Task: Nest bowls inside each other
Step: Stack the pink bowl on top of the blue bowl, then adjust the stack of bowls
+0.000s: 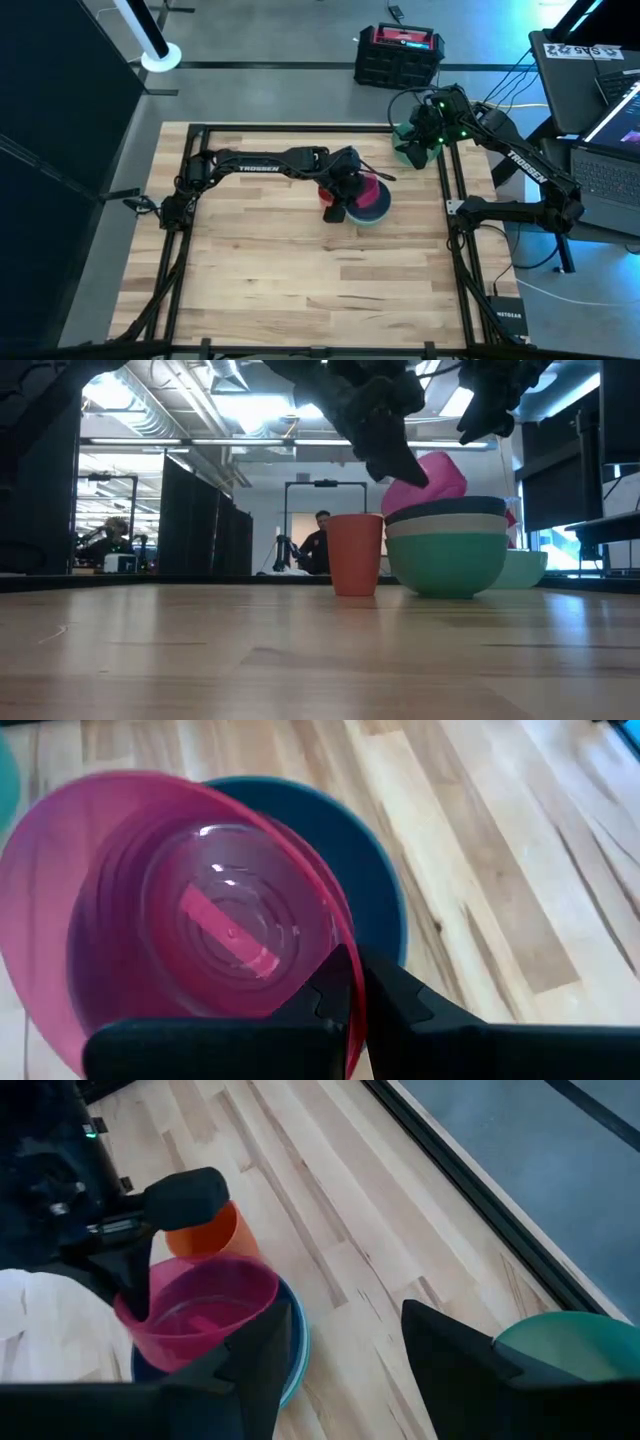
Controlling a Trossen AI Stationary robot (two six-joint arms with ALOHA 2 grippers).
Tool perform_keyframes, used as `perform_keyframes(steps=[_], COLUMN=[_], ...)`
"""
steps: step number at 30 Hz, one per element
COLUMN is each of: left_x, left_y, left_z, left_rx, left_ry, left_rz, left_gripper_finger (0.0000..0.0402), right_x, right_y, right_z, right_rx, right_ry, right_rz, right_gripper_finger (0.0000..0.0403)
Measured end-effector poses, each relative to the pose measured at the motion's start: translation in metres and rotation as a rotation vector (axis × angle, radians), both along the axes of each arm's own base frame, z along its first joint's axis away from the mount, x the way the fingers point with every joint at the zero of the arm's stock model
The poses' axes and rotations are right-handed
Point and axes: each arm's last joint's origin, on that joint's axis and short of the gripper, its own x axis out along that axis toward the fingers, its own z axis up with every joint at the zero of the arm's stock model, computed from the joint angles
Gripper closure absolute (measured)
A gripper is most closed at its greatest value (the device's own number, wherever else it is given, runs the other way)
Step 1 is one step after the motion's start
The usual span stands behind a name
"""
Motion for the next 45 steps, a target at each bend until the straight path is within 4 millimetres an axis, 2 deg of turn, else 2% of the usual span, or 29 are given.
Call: perform_keyframes(steps=[11, 20, 30, 33, 37, 41, 45], left_x=[0.000, -0.023, -0.061, -0.081, -0.098, -0.105, -0.106], left_y=[0.003, 0.035, 0.065, 0.078, 0.094, 0.106, 0.109], left_z=[0.000, 0.046, 0.096, 0.099, 0.098, 0.099, 0.098], left_rx=[-0.018, -0.025, -0.037, -0.044, -0.064, -0.067, -0.070], left_ry=[0.005, 0.088, 0.182, 0.277, 0.361, 0.370, 0.372], left_rz=[0.029, 0.140, 0.265, 0.312, 0.356, 0.379, 0.389], left_gripper_finger=[0.0317, 0.0307, 0.0298, 0.0298, 0.0298, 0.0298, 0.0298], right_x=[0.000, -0.001, -0.004, -0.006, -0.008, -0.009, 0.005], right_y=[0.000, 0.001, 0.004, 0.004, 0.005, 0.007, 0.011], right_z=[-0.001, -0.029, -0.061, -0.070, -0.078, -0.081, -0.087], right_rx=[0.009, 0.077, 0.153, 0.134, 0.133, 0.151, 0.161], right_ry=[-0.003, 0.077, 0.167, 0.219, 0.255, 0.281, 0.315], right_rz=[0.007, 0.007, 0.008, -0.015, -0.001, 0.016, 0.009], right_gripper_finger=[0.0221, 0.0221, 0.0221, 0.0221, 0.0221, 0.0221, 0.0221])
